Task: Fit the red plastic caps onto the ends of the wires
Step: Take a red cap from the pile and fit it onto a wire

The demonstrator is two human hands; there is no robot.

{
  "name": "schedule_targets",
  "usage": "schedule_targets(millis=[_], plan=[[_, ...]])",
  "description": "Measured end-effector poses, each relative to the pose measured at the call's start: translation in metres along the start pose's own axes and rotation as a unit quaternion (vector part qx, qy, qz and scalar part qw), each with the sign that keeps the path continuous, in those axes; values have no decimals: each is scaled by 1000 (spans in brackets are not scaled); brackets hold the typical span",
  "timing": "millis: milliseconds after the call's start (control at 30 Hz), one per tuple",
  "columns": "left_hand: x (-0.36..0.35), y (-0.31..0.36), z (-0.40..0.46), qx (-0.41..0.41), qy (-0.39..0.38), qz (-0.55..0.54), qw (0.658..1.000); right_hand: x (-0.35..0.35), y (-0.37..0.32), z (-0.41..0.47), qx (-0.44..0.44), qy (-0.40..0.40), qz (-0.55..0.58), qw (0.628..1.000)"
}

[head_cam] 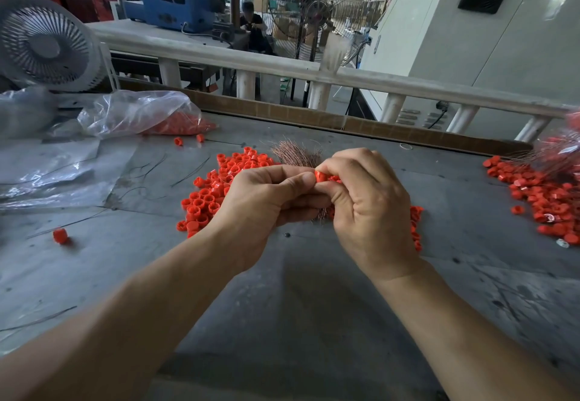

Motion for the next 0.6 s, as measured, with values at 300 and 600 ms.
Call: schedule_targets(millis=[300,600], plan=[[4,-3,0,29,-3,2,1000,-13,10,1,-31,-74,63,995],[7,1,0,20,0,63,998,-6,6,2,-14,-76,50,996]])
Point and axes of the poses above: each hand's wrist, its own z-axis towards the middle knuckle, its own x-axis out of the back of the hand, y = z × x, the point moved 9 cm from there along z, towards the middle knuckle, and after that the axes turned 9 degrees about -x, right-handed, at the moved point
